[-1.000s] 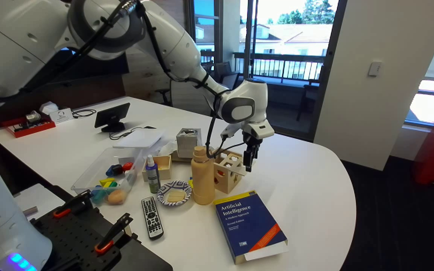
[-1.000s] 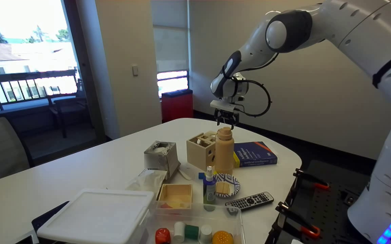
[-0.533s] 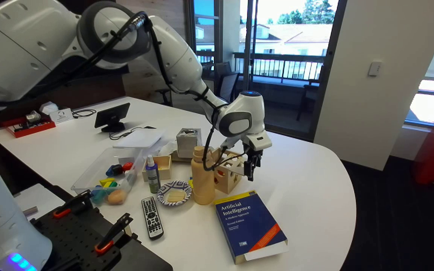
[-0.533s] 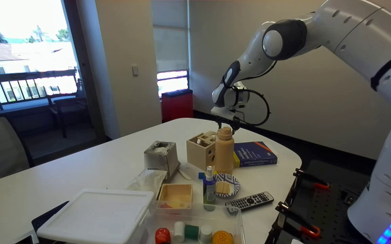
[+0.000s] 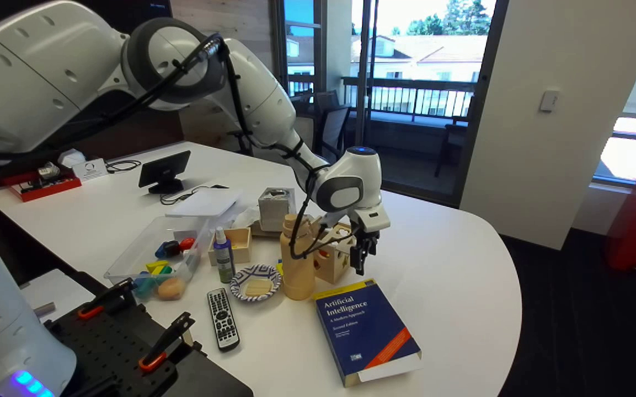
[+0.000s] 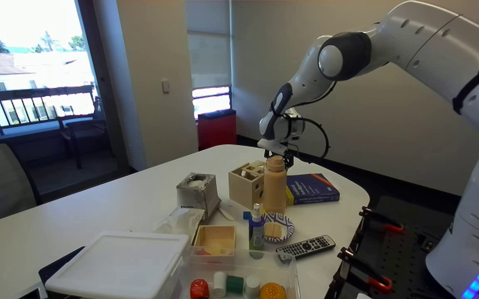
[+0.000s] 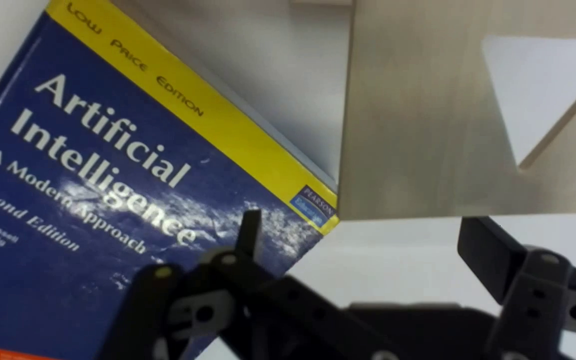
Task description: Slide the lid on the wooden toy box to the left.
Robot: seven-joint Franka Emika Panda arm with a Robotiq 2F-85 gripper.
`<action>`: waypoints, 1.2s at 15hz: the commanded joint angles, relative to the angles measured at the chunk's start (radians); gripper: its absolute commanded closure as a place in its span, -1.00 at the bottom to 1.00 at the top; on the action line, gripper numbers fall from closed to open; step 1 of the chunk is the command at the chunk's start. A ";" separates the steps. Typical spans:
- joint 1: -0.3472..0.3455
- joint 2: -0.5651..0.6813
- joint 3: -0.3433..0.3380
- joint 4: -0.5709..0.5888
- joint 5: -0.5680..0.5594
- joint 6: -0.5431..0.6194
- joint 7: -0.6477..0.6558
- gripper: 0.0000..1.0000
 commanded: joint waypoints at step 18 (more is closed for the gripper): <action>0.025 -0.028 0.088 -0.010 0.028 -0.023 0.003 -1.00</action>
